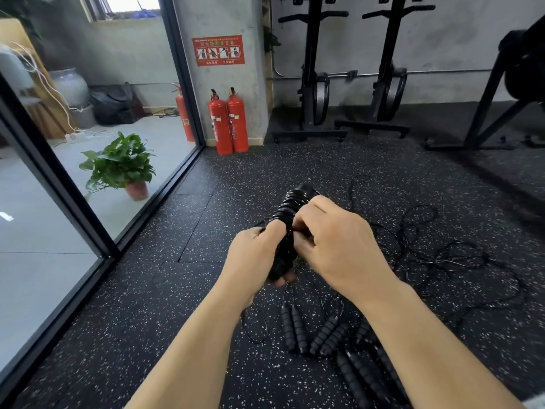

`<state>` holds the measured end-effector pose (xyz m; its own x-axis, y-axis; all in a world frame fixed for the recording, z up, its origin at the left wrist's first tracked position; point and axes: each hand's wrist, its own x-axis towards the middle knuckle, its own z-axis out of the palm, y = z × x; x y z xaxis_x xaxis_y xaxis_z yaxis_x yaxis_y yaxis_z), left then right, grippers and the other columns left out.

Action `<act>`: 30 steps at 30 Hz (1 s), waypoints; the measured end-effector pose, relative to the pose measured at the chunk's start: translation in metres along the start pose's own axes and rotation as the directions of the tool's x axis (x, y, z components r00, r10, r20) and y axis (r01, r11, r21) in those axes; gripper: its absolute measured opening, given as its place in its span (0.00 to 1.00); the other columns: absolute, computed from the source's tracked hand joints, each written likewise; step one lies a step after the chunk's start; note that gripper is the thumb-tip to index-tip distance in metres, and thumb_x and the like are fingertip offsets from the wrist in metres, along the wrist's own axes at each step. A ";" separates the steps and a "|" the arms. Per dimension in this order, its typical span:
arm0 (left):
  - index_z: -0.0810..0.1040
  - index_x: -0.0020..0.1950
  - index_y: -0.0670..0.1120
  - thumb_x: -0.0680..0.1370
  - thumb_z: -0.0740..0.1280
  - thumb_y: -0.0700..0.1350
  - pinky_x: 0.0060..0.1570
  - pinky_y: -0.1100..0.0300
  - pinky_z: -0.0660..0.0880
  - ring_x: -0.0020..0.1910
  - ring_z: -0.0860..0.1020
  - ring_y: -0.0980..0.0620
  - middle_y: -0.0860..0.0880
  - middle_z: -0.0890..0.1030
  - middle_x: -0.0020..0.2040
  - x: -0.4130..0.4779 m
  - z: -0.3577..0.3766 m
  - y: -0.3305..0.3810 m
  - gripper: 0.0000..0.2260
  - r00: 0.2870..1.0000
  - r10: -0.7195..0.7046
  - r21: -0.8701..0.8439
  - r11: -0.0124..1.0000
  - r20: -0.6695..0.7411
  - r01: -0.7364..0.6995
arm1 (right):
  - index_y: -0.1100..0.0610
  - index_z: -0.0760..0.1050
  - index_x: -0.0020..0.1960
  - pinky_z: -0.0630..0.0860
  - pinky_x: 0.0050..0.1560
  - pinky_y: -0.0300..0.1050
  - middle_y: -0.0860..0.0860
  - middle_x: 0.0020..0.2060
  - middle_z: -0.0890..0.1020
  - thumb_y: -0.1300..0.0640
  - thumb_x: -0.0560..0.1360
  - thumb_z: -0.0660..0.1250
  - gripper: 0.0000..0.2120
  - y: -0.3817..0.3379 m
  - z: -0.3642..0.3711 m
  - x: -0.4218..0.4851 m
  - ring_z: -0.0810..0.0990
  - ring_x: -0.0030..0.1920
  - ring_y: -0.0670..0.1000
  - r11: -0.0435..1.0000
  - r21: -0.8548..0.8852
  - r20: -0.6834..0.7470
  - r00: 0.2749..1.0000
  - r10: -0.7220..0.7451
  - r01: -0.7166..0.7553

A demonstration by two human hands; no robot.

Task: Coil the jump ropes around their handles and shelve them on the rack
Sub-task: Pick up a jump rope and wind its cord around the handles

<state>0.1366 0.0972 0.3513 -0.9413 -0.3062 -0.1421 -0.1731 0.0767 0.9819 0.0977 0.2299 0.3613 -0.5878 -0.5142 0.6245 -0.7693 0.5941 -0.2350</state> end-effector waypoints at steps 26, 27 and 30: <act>0.77 0.47 0.37 0.80 0.60 0.47 0.21 0.63 0.68 0.24 0.78 0.45 0.44 0.83 0.33 -0.001 0.036 -0.006 0.14 0.983 -0.169 0.067 0.984 0.066 0.164 | 0.44 0.82 0.46 0.76 0.50 0.50 0.41 0.45 0.81 0.59 0.74 0.67 0.11 0.037 -0.029 -0.014 0.79 0.48 0.45 0.923 0.166 0.187 0.930 0.316 -0.347; 0.78 0.48 0.37 0.80 0.60 0.48 0.21 0.63 0.68 0.25 0.78 0.45 0.42 0.84 0.36 0.001 0.038 -0.004 0.15 0.981 -0.180 0.030 0.984 0.070 0.178 | 0.43 0.82 0.47 0.76 0.51 0.51 0.41 0.47 0.80 0.60 0.73 0.67 0.12 0.038 -0.029 -0.017 0.78 0.50 0.45 0.923 0.179 0.231 0.927 0.296 -0.340; 0.77 0.51 0.38 0.79 0.60 0.49 0.22 0.63 0.68 0.25 0.78 0.46 0.36 0.85 0.45 0.003 0.039 0.000 0.15 0.978 -0.194 -0.032 0.980 0.081 0.197 | 0.45 0.82 0.50 0.75 0.52 0.54 0.45 0.48 0.78 0.60 0.74 0.67 0.12 0.038 -0.029 -0.020 0.77 0.51 0.49 0.920 0.221 0.287 0.923 0.255 -0.323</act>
<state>0.1225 0.1333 0.3462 -0.9101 -0.2374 -0.3395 -0.3459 -0.0155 0.9381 0.0878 0.2809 0.3612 -0.8108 -0.5008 0.3031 -0.5735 0.5759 -0.5826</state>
